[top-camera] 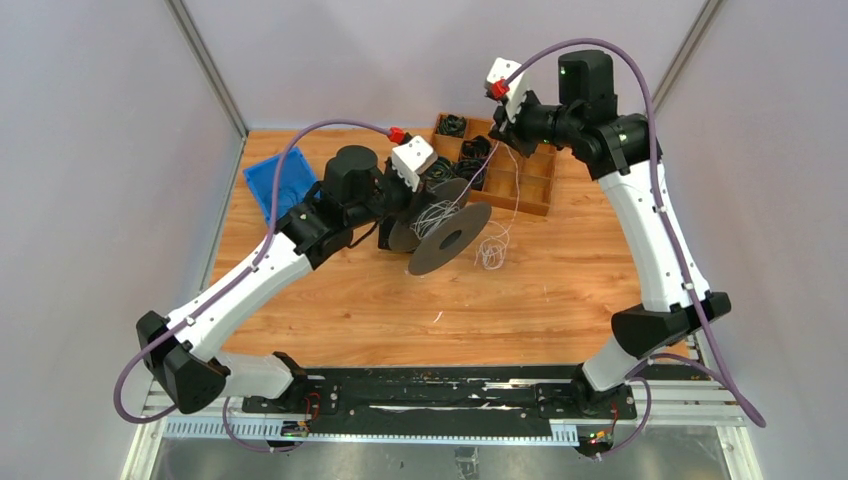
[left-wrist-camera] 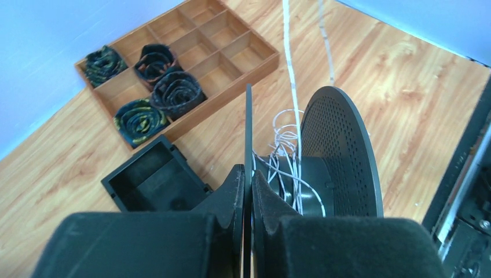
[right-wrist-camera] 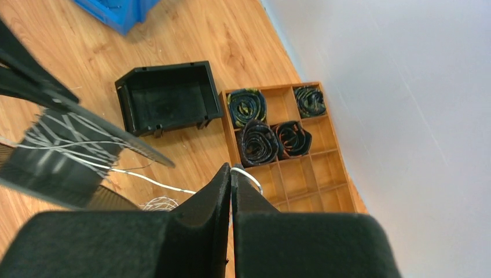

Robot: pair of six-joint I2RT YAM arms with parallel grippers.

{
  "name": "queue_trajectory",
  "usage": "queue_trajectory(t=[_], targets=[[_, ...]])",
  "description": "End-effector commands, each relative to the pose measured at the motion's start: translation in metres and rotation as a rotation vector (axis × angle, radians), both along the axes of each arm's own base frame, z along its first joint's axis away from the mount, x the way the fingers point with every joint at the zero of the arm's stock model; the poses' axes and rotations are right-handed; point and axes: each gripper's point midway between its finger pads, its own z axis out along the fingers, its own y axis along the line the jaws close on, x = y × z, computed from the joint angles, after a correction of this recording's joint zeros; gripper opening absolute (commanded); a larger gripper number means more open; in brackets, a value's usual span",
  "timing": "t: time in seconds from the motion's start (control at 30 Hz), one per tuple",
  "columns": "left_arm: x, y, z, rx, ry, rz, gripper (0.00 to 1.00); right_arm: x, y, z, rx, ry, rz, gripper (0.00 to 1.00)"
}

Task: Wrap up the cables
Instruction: Wrap the cable around the cable reel.

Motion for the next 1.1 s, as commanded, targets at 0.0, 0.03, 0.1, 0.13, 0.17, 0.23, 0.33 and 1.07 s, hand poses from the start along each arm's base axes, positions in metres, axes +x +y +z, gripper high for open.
queue_trajectory(t=[0.0, 0.03, 0.1, 0.13, 0.17, 0.23, 0.33, 1.07], targets=[[-0.022, -0.013, 0.035, -0.082, -0.083, -0.140, 0.00, 0.021, -0.011, -0.026, 0.010, 0.066, 0.015, 0.01], [-0.025, -0.014, 0.036, -0.086, -0.081, -0.151, 0.00, 0.025, -0.014, -0.032, 0.014, 0.081, 0.011, 0.01], [-0.028, -0.014, 0.039, -0.096, -0.078, -0.167, 0.00, 0.031, -0.020, -0.044, 0.016, 0.110, 0.003, 0.00], [-0.029, -0.015, 0.041, -0.103, -0.076, -0.170, 0.00, 0.033, -0.023, -0.051, 0.017, 0.124, 0.000, 0.01], [-0.030, -0.014, 0.044, -0.113, -0.072, -0.169, 0.00, 0.034, -0.026, -0.059, 0.011, 0.138, -0.006, 0.01], [-0.029, -0.012, 0.051, -0.138, -0.062, -0.158, 0.00, 0.034, -0.031, -0.074, 0.003, 0.161, -0.013, 0.01], [-0.022, -0.005, 0.061, -0.185, -0.039, -0.118, 0.00, 0.031, -0.037, -0.093, 0.002, 0.192, -0.016, 0.01], [0.009, 0.040, 0.105, -0.455, 0.102, 0.036, 0.00, -0.001, -0.044, -0.152, 0.063, 0.312, 0.049, 0.01]])
